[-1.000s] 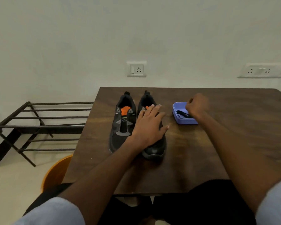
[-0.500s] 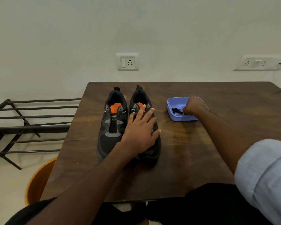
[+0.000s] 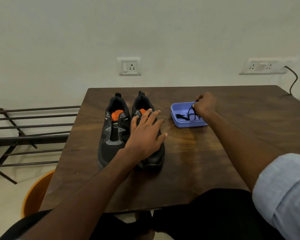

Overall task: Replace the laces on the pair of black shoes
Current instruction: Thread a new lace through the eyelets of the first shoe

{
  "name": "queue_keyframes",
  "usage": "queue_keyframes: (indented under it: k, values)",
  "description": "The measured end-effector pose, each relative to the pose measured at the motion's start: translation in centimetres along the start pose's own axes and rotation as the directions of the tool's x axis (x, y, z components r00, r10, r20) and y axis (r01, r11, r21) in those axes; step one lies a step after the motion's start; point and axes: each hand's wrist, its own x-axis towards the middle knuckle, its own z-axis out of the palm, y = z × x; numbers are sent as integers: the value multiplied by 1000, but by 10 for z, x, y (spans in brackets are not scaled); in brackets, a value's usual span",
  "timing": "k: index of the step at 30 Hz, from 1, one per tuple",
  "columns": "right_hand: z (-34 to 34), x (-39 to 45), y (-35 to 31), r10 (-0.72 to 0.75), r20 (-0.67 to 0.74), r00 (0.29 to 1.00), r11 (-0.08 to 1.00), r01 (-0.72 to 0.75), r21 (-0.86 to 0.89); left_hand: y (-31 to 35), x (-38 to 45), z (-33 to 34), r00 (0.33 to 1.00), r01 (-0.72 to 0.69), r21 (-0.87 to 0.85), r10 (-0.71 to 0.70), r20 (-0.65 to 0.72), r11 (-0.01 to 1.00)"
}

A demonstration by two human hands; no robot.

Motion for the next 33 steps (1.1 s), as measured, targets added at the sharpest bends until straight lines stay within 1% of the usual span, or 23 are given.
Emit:
queue_keyframes:
  k: [3,6,8,10,11,12,13,14,16,17,19,20,21,22,23,25,26,28,29,30,31,32,33]
  values:
    - [-14,-13,-7,23,-35,999,970,-14,241,0,-1,-4,1000,-2,-46,1,-21,999]
    - [-30,-27,-18,64,-119,991,892,-3,452,1,-4,-12,994,-11,-118,-1,-106,993]
    - [-43,-44,-28,80,-157,984,812,27,582,3,-5,-21,987,-3,-218,-32,-155,976]
    - [-57,-64,-40,105,-142,984,679,33,733,5,-6,-30,976,7,-325,-78,-205,946]
    - [-64,-76,-49,102,-89,991,589,12,808,4,-6,-34,966,9,-390,-110,-236,921]
    - [-70,-89,-59,82,-5,997,488,-36,872,4,-7,-37,958,14,-479,-149,-246,878]
    - [-76,-104,-72,45,99,994,388,-109,915,4,-8,-43,954,23,-580,-191,-231,814]
    - [-80,-117,-85,1,212,977,291,-203,935,4,-9,-47,958,35,-676,-218,-188,736]
    - [-82,-142,-104,-152,407,901,105,-395,913,5,-12,-58,966,52,-803,-234,-111,594]
    - [-81,-153,-110,-243,457,856,44,-461,886,5,-12,-62,966,57,-844,-243,-89,534]
    - [-75,-173,-116,-384,497,778,14,-534,845,-2,-13,-70,961,73,-896,-273,-55,438]
    - [-73,-178,-115,-423,505,753,23,-548,836,-6,-13,-74,960,81,-916,-278,-35,394]
    - [-70,-181,-114,-428,513,744,40,-552,833,-12,-15,-78,960,90,-932,-281,-13,352]
    - [-70,-179,-111,-396,510,764,74,-527,847,-16,-17,-81,959,98,-949,-282,10,299]
    - [-69,-174,-108,-322,488,811,143,-468,872,-20,-23,-84,958,111,-958,-286,32,264]
    - [-70,-162,-98,-117,364,924,364,-301,881,-27,-31,-92,958,133,-957,-280,57,259]
    - [-70,-156,-91,-42,294,955,476,-240,846,-28,-34,-94,961,139,-956,-270,67,258]
    - [-69,-151,-80,15,204,979,673,-161,722,-29,-37,-96,968,148,-964,-231,96,222]
    - [-68,-150,-76,7,156,988,803,-99,588,-29,-36,-97,969,151,-967,-223,103,207]
    - [-67,-149,-71,-22,117,993,928,-23,372,-28,-36,-96,967,159,-964,-230,108,213]
    - [-68,-149,-67,-42,103,994,994,30,107,-25,-35,-95,963,176,-955,-243,116,238]
    - [-67,-149,-64,-37,115,993,987,54,-153,-23,-34,-93,959,190,-945,-257,121,266]
    - [-69,-152,-63,-9,153,988,933,63,-354,-19,-33,-91,956,203,-935,-267,124,289]
